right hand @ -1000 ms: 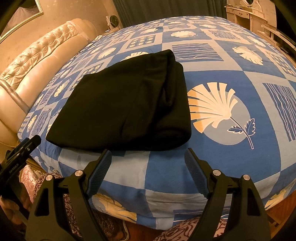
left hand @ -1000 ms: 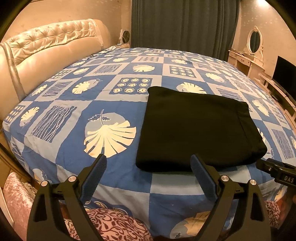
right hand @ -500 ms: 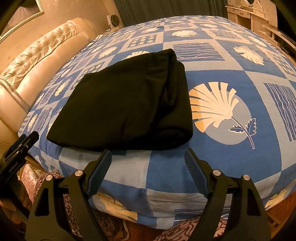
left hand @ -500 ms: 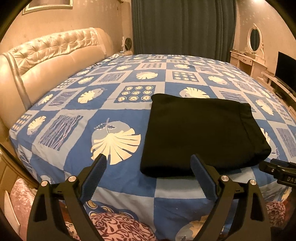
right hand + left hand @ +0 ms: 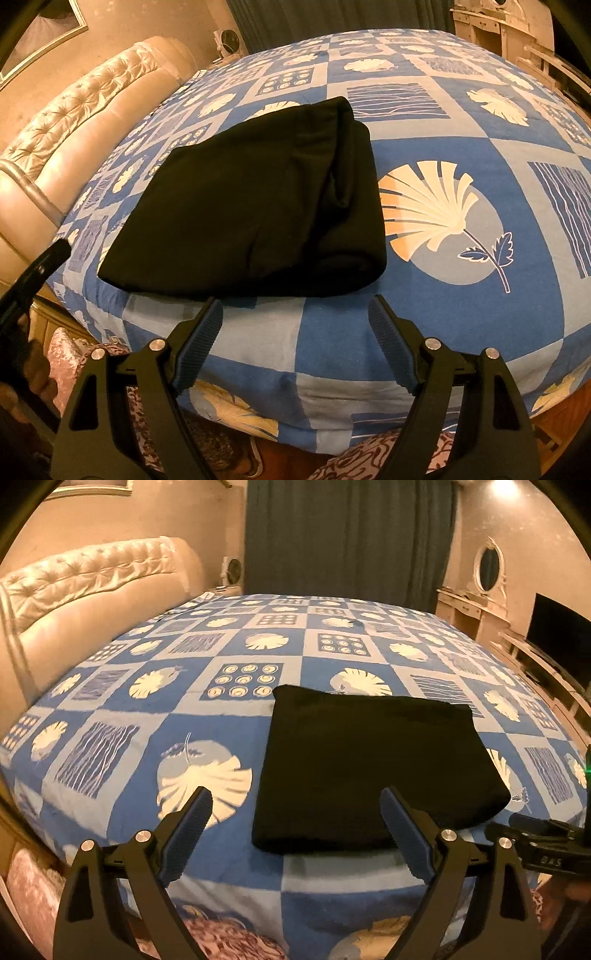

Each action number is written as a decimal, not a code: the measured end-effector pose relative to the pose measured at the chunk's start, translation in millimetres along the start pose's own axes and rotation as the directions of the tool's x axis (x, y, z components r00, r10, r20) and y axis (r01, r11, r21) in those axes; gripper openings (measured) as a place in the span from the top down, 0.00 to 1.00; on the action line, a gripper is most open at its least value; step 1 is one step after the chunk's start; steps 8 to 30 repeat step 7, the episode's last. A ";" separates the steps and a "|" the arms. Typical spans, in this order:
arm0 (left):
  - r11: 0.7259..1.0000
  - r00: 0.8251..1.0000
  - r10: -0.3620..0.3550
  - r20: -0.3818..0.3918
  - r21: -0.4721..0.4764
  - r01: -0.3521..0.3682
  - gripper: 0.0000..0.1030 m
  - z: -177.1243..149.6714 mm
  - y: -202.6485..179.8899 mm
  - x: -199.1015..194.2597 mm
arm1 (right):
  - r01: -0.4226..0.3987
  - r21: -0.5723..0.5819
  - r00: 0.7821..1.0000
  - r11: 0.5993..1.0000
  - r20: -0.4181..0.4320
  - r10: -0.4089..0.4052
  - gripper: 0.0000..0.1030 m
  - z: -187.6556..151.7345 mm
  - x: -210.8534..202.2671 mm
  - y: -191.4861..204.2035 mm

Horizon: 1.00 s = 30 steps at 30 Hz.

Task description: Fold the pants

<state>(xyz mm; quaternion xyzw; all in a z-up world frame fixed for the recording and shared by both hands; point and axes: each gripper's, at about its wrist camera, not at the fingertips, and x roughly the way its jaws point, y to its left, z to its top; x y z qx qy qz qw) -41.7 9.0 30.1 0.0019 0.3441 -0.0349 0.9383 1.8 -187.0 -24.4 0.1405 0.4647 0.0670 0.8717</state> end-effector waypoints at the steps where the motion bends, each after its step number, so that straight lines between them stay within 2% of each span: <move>1: 1.000 1.000 0.011 0.017 0.001 -0.011 0.12 5.0 4.9 3.1 | -0.011 0.007 1.000 1.000 -0.002 0.011 0.21 2.3 -2.1 -1.1; 5: 0.999 0.999 0.043 0.012 -0.005 -0.043 0.12 32.9 41.1 35.7 | -0.046 0.044 0.999 0.998 0.017 0.046 0.18 26.0 -11.1 -18.3; 7: 0.992 0.994 0.111 0.008 -0.056 -0.110 0.12 46.7 71.0 62.9 | -0.039 0.070 0.998 0.997 0.046 0.036 0.14 47.8 -10.8 -35.8; 30: 0.992 0.994 0.111 0.008 -0.056 -0.110 0.12 46.7 71.0 62.9 | -0.039 0.070 0.998 0.997 0.046 0.036 0.14 47.8 -10.8 -35.8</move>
